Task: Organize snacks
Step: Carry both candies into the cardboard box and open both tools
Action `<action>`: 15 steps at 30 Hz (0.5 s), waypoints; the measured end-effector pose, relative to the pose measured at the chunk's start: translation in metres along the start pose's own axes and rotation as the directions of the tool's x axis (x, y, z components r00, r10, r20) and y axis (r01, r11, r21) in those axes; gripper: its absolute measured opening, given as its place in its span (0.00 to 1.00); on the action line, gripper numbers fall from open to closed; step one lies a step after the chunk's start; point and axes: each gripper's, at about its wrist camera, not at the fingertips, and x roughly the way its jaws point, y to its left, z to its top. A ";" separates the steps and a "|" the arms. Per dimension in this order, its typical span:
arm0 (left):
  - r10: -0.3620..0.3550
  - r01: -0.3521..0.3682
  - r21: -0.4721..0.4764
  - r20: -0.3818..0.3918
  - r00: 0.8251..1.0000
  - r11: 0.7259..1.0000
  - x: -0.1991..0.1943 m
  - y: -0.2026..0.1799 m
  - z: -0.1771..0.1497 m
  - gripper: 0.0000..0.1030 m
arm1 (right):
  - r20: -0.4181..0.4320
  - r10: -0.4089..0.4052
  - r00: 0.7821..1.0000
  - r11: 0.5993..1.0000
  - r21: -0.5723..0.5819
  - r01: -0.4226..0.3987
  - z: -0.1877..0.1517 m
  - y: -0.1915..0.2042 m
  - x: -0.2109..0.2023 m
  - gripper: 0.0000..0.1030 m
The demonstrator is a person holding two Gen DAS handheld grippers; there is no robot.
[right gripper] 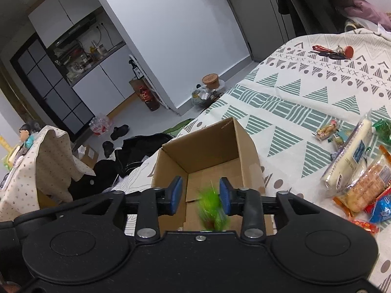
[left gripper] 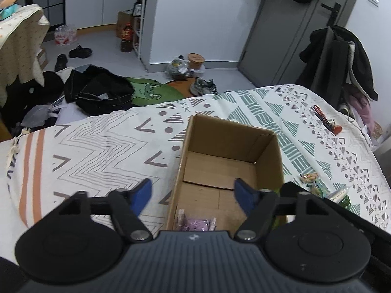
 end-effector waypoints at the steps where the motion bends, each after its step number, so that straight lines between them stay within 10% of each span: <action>1: 0.004 -0.004 -0.006 -0.002 1.000 1.000 -0.001 0.000 0.000 0.80 | 0.004 -0.004 1.000 1.000 0.002 0.004 0.001 -0.002 -0.003 0.42; 15: 0.034 -0.034 0.028 0.027 0.999 0.999 -0.024 -0.023 -0.011 1.00 | 0.048 -0.132 0.990 0.991 0.004 0.132 0.004 -0.037 -0.050 0.76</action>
